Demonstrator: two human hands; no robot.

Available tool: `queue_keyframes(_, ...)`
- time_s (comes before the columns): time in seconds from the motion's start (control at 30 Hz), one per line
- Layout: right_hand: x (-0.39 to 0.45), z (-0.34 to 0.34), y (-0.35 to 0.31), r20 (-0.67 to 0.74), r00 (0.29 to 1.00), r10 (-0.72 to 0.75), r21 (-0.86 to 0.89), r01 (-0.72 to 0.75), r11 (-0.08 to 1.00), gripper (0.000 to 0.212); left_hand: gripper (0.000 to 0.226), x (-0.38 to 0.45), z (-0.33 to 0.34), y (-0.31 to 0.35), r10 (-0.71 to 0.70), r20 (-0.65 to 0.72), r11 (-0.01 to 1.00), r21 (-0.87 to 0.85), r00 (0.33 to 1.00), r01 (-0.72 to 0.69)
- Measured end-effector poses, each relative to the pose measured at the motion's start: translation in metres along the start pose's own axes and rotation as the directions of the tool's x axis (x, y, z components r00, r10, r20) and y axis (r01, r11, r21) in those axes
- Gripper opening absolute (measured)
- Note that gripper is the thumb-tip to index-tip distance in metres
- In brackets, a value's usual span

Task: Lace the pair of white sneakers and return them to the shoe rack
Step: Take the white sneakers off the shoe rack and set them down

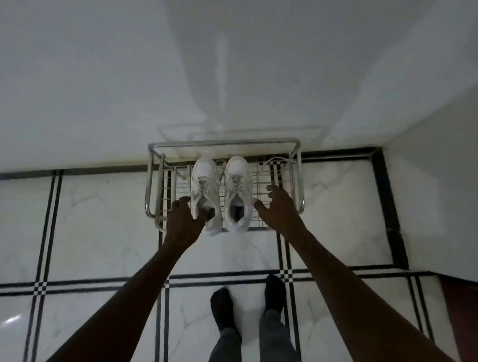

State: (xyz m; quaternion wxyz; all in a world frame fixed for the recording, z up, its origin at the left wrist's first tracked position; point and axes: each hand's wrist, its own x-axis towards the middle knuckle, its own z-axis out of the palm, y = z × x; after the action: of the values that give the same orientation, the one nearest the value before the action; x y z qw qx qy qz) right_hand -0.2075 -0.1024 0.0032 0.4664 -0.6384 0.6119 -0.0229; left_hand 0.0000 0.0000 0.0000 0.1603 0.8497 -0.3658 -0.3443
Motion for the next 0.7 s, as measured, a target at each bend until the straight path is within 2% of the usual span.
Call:
queue_keyframes(0.1,0.038,0.035,0.027,0.069,0.992,0.104,-0.017,-0.104,0.994,0.073,0.054,0.035,0.034,-0.031,-0.108,-0.008,0.994,0.0,0.994,0.108)
queue_keyframes(0.17,0.058,0.057,0.042,0.106,0.981,0.165,-0.014,-0.164,0.986,0.067,0.049,0.051,0.05,-0.049,-0.145,-0.006,0.989,0.016,0.989,0.145)
queue_keyframes(0.3,0.084,0.094,0.056,0.144,0.962,0.231,0.009,-0.235,0.972,0.06,0.048,0.08,0.067,-0.073,-0.204,0.099,0.975,-0.066,0.974,0.211)
queue_keyframes(0.43,0.102,0.109,0.061,0.102,0.982,0.159,-0.033,-0.156,0.987,0.063,0.05,0.096,0.066,-0.085,-0.233,0.201,0.931,-0.237,0.952,0.278)
queue_keyframes(0.53,0.108,0.108,0.062,0.104,0.985,0.136,-0.011,-0.136,0.991,0.056,0.049,0.1,0.064,-0.088,-0.21,0.246,0.924,-0.267,0.946,0.274)
queue_keyframes(0.7,0.095,0.11,0.062,0.067,0.992,0.108,-0.038,-0.105,0.994,0.035,0.045,0.082,0.064,-0.087,-0.123,0.199,0.95,-0.258,0.972,0.174)
